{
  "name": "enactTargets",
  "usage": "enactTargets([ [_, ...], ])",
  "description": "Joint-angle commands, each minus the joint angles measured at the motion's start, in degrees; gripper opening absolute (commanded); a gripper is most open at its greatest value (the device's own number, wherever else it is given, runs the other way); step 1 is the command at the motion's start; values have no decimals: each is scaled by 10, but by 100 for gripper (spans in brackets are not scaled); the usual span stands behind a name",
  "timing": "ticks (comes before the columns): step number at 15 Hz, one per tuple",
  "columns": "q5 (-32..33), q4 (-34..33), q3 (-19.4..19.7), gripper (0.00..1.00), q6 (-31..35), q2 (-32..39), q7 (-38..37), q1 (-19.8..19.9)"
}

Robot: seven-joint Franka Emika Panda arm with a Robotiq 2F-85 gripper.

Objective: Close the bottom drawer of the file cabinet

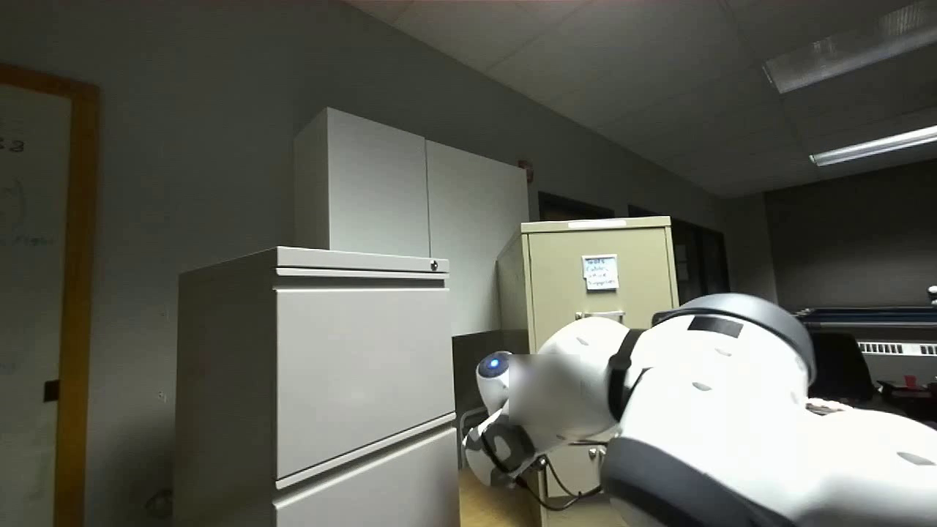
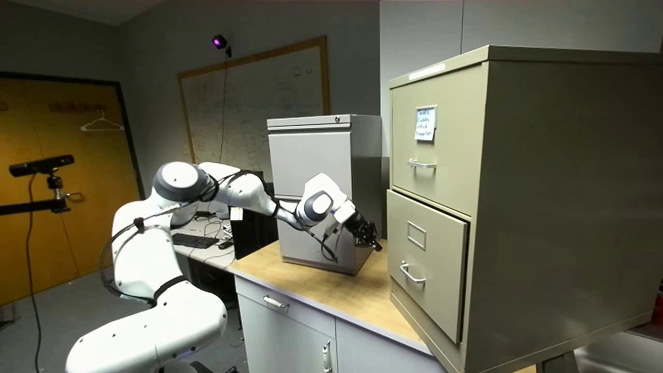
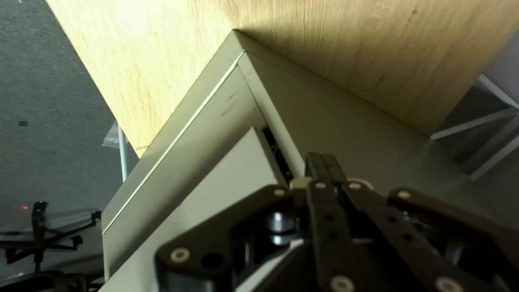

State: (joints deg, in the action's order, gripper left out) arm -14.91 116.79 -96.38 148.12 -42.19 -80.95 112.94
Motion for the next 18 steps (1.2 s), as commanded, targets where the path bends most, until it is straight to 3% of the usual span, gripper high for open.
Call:
enactTargets([
  [1, 1, 61, 91, 2, -1, 124, 90, -108],
  [4, 17, 81, 161, 4, -11, 145, 108, -164],
  [7, 45, 93, 172, 6, 15, 133, 66, -143],
  [11, 69, 99, 123, 5, 98, 101, -5, -54],
  [18, 23, 63, -22, 3, 209, -10, -143, 90],
])
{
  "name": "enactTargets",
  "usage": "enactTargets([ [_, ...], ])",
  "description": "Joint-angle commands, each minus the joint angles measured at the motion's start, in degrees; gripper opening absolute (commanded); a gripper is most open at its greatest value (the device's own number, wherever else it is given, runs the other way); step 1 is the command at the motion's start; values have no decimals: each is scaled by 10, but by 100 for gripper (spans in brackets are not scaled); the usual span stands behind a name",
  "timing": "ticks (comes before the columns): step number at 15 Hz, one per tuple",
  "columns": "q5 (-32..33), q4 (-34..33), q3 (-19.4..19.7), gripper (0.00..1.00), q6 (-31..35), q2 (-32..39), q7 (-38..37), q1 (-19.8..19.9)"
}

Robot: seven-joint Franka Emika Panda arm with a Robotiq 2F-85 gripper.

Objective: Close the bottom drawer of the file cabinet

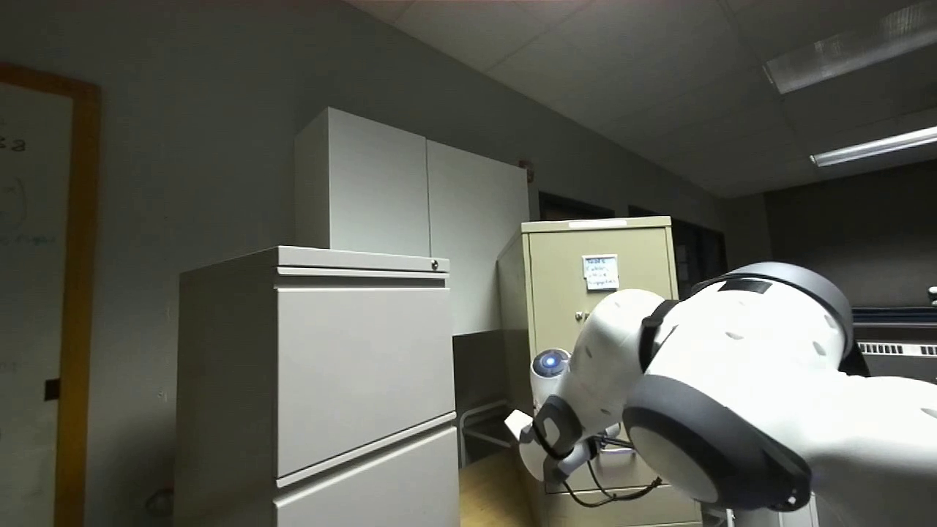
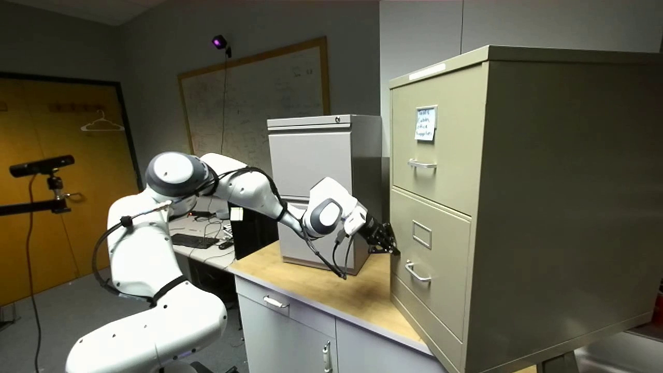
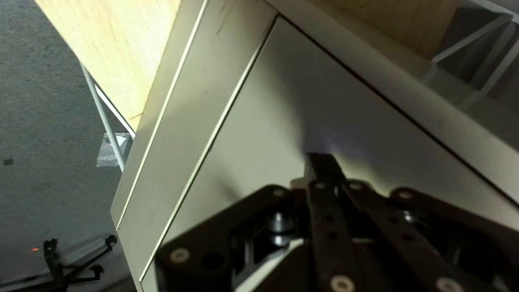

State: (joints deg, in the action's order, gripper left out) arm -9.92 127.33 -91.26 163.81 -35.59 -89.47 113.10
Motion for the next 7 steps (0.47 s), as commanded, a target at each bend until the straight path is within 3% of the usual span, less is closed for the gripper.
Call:
enactTargets([
  [1, -36, -52, -86, 3, 56, -97, -74, 102],
  [7, -24, -52, -81, 0, 25, -90, -54, 92],
])
